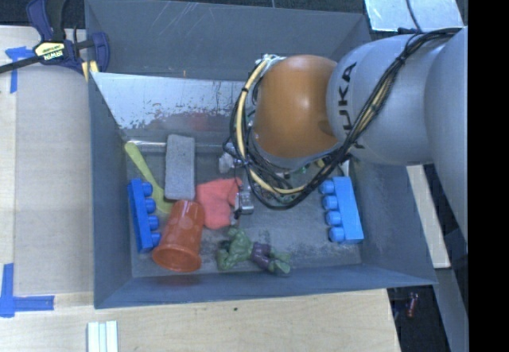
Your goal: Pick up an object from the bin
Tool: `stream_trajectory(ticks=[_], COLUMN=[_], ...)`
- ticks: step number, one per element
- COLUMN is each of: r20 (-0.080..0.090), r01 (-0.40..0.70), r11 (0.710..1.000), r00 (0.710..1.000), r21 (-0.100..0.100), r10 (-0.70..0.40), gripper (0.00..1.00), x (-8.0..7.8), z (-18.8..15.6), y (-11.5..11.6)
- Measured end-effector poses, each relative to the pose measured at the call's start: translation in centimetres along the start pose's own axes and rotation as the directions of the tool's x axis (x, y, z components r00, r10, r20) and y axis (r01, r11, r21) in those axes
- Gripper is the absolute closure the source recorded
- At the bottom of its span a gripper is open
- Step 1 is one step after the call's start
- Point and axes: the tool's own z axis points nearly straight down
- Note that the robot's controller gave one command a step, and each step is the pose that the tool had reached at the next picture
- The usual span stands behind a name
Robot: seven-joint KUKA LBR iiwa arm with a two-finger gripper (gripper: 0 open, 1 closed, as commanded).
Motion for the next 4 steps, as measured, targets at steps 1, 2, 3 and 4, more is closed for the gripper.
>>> stream_trajectory(ticks=[1, 2, 3, 4], r20=[0.01, -0.003, -0.003, -0.005], r01=[-0.041, -0.272, -0.273, -0.255], r11=[0.999, 0.962, 0.962, 0.967], r00=[0.999, 0.962, 0.962, 0.967], r21=[0.0, 0.0, 0.0, 0.0], r10=[0.041, 0.272, 0.273, 0.255], gripper=[0.0, 1.0, 1.0, 1.0], x=[-0.1, 0.2, 0.2, 1.3], z=[3.0, 4.5, 4.5, -1.9], y=[-0.8, -0.1, -0.1, 0.6])
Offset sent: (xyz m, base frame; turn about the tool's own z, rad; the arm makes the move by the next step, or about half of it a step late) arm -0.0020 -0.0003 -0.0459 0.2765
